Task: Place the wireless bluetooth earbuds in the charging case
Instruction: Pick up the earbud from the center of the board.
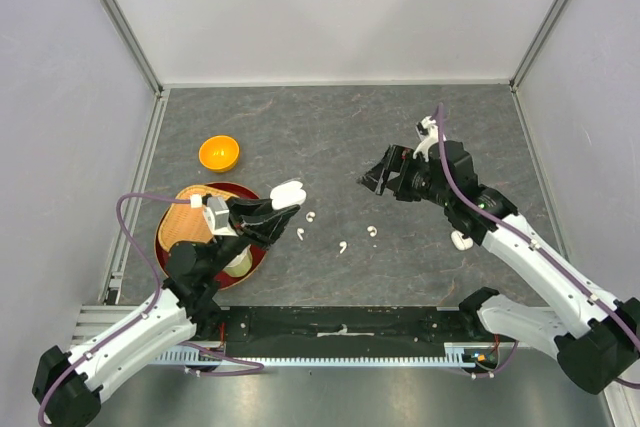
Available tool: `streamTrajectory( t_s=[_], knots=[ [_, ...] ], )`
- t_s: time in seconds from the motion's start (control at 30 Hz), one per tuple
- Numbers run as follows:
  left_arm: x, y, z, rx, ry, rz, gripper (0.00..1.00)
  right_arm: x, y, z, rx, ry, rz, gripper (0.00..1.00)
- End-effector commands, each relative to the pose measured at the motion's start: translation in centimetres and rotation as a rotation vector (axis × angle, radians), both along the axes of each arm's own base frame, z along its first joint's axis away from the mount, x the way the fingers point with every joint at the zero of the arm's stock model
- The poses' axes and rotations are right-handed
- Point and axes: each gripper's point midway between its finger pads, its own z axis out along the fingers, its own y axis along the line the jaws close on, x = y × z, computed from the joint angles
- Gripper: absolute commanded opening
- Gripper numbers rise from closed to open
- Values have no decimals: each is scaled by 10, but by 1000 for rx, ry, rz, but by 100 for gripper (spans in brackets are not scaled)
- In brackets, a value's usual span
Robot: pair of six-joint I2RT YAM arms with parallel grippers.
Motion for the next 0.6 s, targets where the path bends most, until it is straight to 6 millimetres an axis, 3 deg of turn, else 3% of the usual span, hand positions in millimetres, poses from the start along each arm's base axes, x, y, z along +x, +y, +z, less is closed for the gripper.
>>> streamTrajectory(
  t_s=[0.0,0.17,0.4,0.57],
  knots=[
    [1,4,9,4,-38,31,2,-2,-15,-3,-74,-49,-17,95],
    [4,4,9,20,-30,44,2,0,-23,-35,-162,46,-50,88],
    [6,2,12,24,-18,39,2,-2,-18,-82,-229,173,-17,79],
    [7,3,11,12,-10,44,2,2,-40,-116,-347,209,-94,70]
  ],
)
